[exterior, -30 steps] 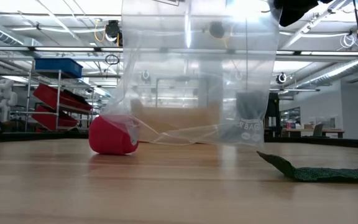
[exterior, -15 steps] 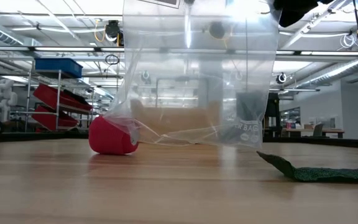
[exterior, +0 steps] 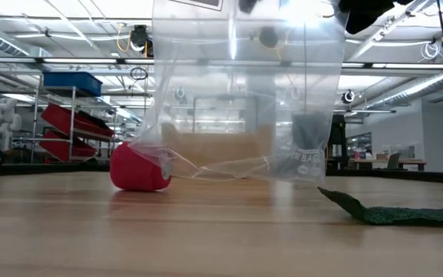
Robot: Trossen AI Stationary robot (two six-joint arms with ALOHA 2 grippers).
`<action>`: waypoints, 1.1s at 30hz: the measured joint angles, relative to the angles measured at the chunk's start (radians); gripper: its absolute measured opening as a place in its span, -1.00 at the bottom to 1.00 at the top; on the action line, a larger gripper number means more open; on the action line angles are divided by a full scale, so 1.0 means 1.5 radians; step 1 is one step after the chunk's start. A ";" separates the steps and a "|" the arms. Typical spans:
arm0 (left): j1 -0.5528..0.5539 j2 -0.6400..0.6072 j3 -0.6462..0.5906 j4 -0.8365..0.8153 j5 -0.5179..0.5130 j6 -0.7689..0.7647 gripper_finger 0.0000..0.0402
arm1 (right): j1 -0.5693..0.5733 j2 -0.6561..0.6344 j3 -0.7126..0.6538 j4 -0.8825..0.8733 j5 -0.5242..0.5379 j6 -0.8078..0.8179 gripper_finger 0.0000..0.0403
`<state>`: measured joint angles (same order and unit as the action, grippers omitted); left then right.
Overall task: Roll bandage
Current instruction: Open the transparent zip bag
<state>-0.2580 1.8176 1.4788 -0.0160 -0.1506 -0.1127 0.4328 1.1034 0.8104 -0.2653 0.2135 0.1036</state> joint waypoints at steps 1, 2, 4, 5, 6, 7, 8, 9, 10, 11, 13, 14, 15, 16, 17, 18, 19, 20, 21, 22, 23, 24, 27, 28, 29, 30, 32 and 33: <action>0.000 0.007 0.000 0.011 0.000 0.009 0.05 | -0.001 0.000 0.000 0.000 0.000 0.003 -1.00; 0.000 0.012 0.000 0.012 -0.001 0.019 0.05 | -0.001 0.000 0.000 0.000 0.000 0.004 -1.00; -0.001 0.022 0.007 0.020 -0.002 0.029 0.05 | -0.001 0.000 0.000 -0.001 0.000 0.004 -1.00; -0.002 0.027 0.010 0.022 -0.001 0.028 0.05 | -0.001 0.000 0.000 -0.001 0.000 0.005 -1.00; -0.002 0.031 0.012 0.021 -0.001 0.028 0.05 | -0.001 0.000 0.000 -0.001 0.000 0.005 -1.00; -0.001 0.031 0.013 0.018 -0.002 0.028 0.05 | -0.001 0.000 0.000 -0.001 0.000 0.005 -1.00; -0.001 0.031 0.013 0.017 -0.005 0.028 0.05 | -0.001 0.000 0.000 -0.003 0.000 0.005 -1.00; -0.001 0.031 0.014 0.014 -0.008 0.028 0.05 | -0.001 0.000 0.000 -0.004 0.000 0.006 -1.00; -0.001 0.031 0.014 0.009 -0.012 0.027 0.05 | -0.001 0.000 0.000 -0.002 0.000 0.008 -1.00; 0.000 0.031 0.014 0.002 -0.017 0.027 0.05 | -0.001 0.000 0.000 -0.002 0.000 0.008 -1.00; 0.001 0.031 0.014 -0.010 -0.027 0.021 0.05 | -0.001 0.000 0.000 -0.002 0.000 0.010 -1.00; 0.002 0.031 0.014 -0.012 -0.028 0.011 0.05 | -0.001 0.000 0.000 -0.002 0.000 0.010 -1.00; 0.004 0.031 0.014 -0.016 -0.028 0.003 0.05 | -0.001 0.000 0.000 -0.002 -0.001 0.010 -1.00; 0.006 0.031 0.014 -0.022 -0.028 -0.007 0.05 | -0.001 0.000 0.000 -0.002 -0.001 0.010 -1.00; 0.006 0.030 0.014 -0.029 -0.029 -0.010 0.05 | -0.001 0.000 0.000 -0.002 -0.001 0.010 -1.00; 0.008 0.030 0.014 -0.038 -0.030 -0.014 0.05 | -0.001 0.000 0.000 -0.002 0.000 0.010 -1.00; 0.008 0.031 0.014 -0.043 -0.031 -0.014 0.05 | -0.001 0.000 0.000 -0.001 -0.001 0.010 -1.00; 0.008 0.031 0.014 -0.042 -0.032 -0.013 0.05 | -0.001 0.000 0.000 -0.001 -0.001 0.010 -1.00; 0.009 0.031 0.014 -0.040 -0.033 -0.011 0.05 | -0.001 0.000 0.000 -0.001 -0.001 0.010 -1.00; 0.009 0.030 0.014 -0.038 -0.033 -0.009 0.05 | -0.001 0.000 0.000 -0.001 -0.001 0.010 -1.00; 0.008 0.030 0.014 -0.038 -0.033 -0.008 0.05 | -0.001 0.000 0.000 -0.001 -0.001 0.011 -1.00; 0.008 0.030 0.014 -0.038 -0.033 -0.008 0.05 | -0.001 0.000 0.000 -0.001 -0.001 0.011 -1.00; 0.008 0.030 0.014 -0.038 -0.033 -0.008 0.05 | -0.001 0.000 0.000 -0.001 -0.001 0.010 -1.00; 0.008 0.030 0.014 -0.038 -0.033 -0.008 0.05 | -0.001 0.000 0.000 -0.001 -0.001 0.010 -1.00; 0.008 0.030 0.014 -0.039 -0.033 -0.008 0.05 | -0.001 0.000 0.000 -0.001 -0.001 0.011 -1.00; 0.009 0.030 0.014 -0.038 -0.033 -0.008 0.05 | -0.002 0.000 0.000 -0.001 -0.001 0.011 -1.00; 0.009 0.030 0.014 -0.038 -0.038 -0.008 0.05 | -0.001 0.000 0.000 -0.001 -0.001 0.010 -1.00; 0.009 0.030 0.014 -0.038 -0.041 -0.008 0.05 | -0.001 0.000 0.000 -0.001 -0.001 0.010 -1.00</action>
<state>-0.2450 1.8633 1.5005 -0.0731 -0.2115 -0.1244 0.4309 1.1034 0.8104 -0.2663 0.2127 0.1192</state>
